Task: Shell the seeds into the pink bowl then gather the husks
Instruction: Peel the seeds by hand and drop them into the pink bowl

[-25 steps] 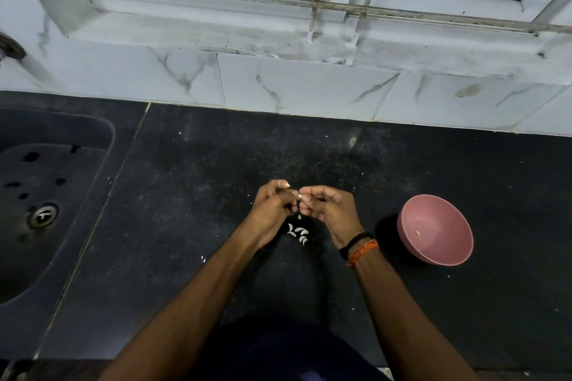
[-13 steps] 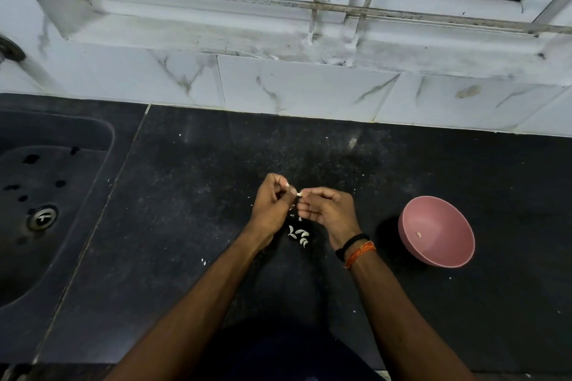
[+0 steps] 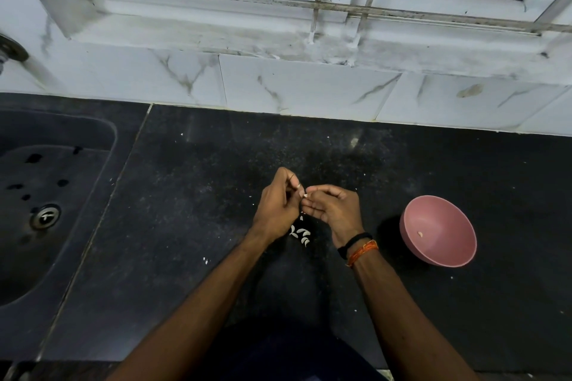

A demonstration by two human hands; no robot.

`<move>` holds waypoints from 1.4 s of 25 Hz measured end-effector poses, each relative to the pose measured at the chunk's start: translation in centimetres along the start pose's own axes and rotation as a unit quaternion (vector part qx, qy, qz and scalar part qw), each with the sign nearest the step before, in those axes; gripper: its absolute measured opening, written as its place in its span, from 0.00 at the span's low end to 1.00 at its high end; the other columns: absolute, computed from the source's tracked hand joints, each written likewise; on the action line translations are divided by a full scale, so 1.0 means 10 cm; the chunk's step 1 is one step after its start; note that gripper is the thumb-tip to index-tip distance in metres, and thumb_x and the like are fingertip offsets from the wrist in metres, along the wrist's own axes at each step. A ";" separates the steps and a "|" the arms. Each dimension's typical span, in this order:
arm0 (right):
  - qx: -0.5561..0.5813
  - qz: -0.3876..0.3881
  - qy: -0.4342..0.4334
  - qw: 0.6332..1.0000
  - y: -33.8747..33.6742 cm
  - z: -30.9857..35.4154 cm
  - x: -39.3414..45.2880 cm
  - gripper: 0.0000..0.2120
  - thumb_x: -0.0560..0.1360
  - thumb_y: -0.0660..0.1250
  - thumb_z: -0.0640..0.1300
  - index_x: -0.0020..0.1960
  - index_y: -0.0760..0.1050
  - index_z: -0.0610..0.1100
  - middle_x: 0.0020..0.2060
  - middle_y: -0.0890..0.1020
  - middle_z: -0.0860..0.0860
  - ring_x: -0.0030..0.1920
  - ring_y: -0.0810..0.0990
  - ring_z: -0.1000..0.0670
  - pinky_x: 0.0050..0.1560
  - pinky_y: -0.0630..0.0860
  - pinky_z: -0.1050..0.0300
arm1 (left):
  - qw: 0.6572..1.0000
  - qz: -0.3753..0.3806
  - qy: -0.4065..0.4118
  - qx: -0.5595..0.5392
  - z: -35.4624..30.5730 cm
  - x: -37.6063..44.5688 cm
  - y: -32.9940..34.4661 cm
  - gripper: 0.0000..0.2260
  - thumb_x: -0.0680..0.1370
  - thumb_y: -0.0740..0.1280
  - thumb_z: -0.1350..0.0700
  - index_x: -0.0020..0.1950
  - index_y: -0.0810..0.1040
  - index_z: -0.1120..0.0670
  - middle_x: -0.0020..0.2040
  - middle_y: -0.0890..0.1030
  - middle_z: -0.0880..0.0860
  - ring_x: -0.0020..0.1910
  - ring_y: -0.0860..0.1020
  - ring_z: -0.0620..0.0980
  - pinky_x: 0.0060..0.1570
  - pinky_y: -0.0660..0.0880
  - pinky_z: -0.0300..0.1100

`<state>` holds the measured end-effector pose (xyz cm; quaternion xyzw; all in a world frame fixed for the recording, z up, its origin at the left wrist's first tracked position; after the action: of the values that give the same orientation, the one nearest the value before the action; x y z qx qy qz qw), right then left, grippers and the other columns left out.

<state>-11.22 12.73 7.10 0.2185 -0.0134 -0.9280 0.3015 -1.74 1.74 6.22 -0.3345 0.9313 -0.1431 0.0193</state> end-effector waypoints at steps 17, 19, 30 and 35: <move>-0.101 -0.006 -0.151 0.983 -0.05 0.02 0.02 0.07 0.73 0.74 0.31 0.48 0.85 0.41 0.44 0.88 0.46 0.49 0.87 0.46 0.52 0.85 0.46 | 0.990 0.005 -0.109 -0.093 0.09 0.03 -0.01 0.05 0.81 0.68 0.57 0.48 0.83 0.54 0.42 0.85 0.53 0.41 0.82 0.47 0.42 0.79 0.43; -0.133 -0.012 -0.168 0.977 -0.05 0.02 0.03 0.09 0.73 0.75 0.31 0.49 0.85 0.43 0.44 0.87 0.49 0.49 0.87 0.48 0.52 0.85 0.44 | 0.989 0.007 -0.116 -0.095 0.08 0.03 -0.01 0.05 0.81 0.68 0.58 0.47 0.84 0.54 0.42 0.85 0.54 0.40 0.82 0.49 0.43 0.81 0.47; -0.186 -0.010 -0.150 0.971 -0.13 0.02 0.06 0.12 0.73 0.76 0.34 0.47 0.85 0.51 0.43 0.88 0.51 0.47 0.87 0.51 0.51 0.85 0.45 | 0.993 0.032 -0.088 -0.075 0.04 0.03 -0.04 0.04 0.79 0.71 0.61 0.49 0.85 0.53 0.43 0.86 0.51 0.43 0.85 0.54 0.47 0.83 0.52; -0.117 0.018 -0.110 0.987 -0.13 0.04 0.04 0.04 0.76 0.72 0.34 0.49 0.85 0.39 0.42 0.87 0.44 0.44 0.88 0.46 0.46 0.84 0.52 | 0.998 0.022 -0.058 -0.032 0.06 0.03 -0.07 0.04 0.79 0.71 0.59 0.49 0.85 0.51 0.42 0.86 0.49 0.41 0.85 0.51 0.46 0.83 0.56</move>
<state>-12.40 13.49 7.11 0.0780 0.0578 -0.9361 0.3379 -1.45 0.92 5.82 -0.3222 0.9398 -0.0936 0.0655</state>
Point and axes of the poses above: each hand's wrist, its own x-axis towards the middle knuckle, its own y-axis out of the palm, z = x × y, the point moved 1 cm from there along x, towards the middle knuckle
